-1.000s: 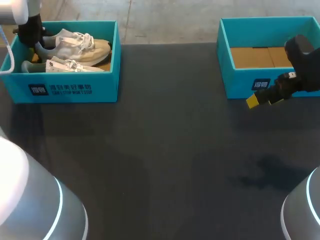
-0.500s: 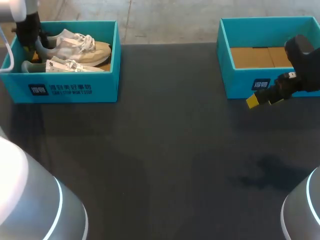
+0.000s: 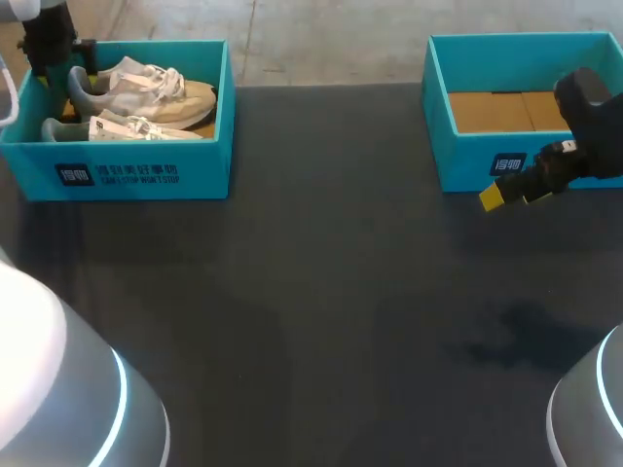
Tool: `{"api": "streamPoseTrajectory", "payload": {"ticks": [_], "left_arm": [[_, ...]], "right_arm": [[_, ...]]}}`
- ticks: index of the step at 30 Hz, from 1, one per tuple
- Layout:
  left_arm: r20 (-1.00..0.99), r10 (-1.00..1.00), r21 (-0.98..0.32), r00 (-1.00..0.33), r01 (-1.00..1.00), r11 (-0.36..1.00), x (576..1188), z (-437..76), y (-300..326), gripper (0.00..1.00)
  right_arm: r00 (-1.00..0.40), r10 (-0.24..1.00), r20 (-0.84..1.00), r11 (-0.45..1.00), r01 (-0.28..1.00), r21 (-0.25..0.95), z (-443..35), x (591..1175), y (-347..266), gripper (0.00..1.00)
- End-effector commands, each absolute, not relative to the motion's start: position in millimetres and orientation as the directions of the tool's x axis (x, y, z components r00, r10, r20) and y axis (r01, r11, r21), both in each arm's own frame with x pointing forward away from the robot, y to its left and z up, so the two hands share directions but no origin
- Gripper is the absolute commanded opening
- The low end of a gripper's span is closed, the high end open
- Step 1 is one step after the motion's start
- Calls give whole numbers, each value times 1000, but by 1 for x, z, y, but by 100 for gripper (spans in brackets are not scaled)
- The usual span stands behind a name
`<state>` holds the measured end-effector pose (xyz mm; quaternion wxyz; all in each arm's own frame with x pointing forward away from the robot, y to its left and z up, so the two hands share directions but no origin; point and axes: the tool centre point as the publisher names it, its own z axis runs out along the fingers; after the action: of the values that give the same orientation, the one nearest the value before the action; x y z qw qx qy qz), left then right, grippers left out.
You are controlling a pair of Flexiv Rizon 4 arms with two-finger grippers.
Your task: Take the shoe out of the shoebox, open the shoe tongue, remove and reinsert the insole, then place the shoe into the shoebox
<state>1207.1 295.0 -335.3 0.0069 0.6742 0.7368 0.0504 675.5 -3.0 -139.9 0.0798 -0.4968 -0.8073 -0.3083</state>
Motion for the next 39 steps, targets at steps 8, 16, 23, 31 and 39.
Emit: {"api": "streamPoseTrajectory", "payload": {"ticks": [8,16,23,31,39], "left_arm": [[35,996,120,-77,990,73,1183,-295,298,100],[24,997,142,-79,987,75,1178,-284,300,100],[28,996,144,-88,986,83,1176,-280,299,100],[14,995,141,-103,985,100,1172,-276,303,100],[6,996,127,-84,988,83,1164,-260,302,100]], "right_arm": [[-493,753,436,318,852,415,-140,678,-2,100],[-493,753,436,318,852,415,-140,678,-2,100],[-493,753,436,318,852,415,-140,678,-2,100],[-493,753,436,318,852,415,-140,678,-2,100],[-493,753,436,318,852,415,-140,678,-2,100]]}}
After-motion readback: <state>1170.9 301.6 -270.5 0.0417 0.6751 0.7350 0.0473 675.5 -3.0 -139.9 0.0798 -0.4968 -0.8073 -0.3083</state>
